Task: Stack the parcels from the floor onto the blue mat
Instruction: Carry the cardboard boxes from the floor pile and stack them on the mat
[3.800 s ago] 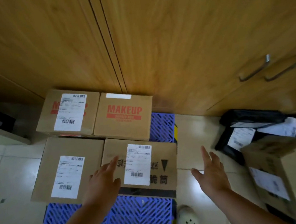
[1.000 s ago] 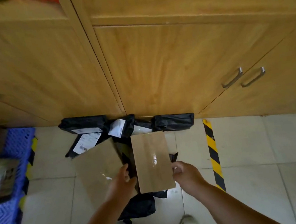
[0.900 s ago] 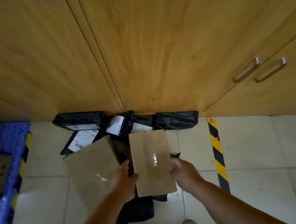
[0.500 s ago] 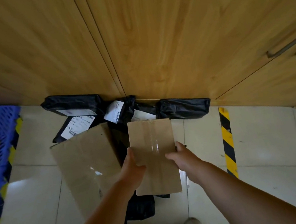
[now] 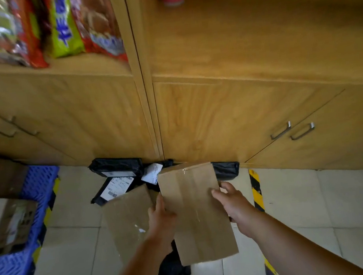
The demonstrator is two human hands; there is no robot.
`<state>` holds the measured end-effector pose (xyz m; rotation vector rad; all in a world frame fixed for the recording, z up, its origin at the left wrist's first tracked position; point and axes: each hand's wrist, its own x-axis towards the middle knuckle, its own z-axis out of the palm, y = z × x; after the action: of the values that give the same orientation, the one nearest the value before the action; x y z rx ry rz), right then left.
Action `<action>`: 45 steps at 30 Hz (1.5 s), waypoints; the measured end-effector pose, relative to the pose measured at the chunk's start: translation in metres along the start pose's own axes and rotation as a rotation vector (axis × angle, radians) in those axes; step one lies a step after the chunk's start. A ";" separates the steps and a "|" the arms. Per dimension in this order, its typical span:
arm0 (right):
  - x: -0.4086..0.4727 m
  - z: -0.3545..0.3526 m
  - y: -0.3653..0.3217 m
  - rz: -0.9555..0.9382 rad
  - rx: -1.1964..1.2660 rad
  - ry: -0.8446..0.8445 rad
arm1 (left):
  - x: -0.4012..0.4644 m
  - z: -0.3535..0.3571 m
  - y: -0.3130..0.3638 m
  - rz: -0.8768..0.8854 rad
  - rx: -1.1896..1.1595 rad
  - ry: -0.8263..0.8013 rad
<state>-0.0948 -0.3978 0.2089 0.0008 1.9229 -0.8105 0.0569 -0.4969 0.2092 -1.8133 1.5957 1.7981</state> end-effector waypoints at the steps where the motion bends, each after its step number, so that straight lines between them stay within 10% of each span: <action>1: -0.023 -0.002 -0.015 -0.027 0.007 0.012 | -0.019 -0.011 0.012 0.003 -0.054 0.001; 14: -0.284 -0.009 -0.133 -0.101 0.281 0.101 | -0.246 -0.156 0.113 0.130 -0.606 -0.093; 28: -0.408 -0.014 -0.156 -0.327 0.241 -0.072 | -0.341 -0.216 0.118 0.386 -0.415 -0.225; 45: -0.484 -0.025 -0.145 -0.322 0.599 -0.312 | -0.454 -0.224 0.076 0.756 -0.301 0.011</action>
<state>0.0744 -0.3336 0.6811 -0.0684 1.3481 -1.4863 0.2697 -0.4353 0.6704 -1.3944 2.3347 2.4310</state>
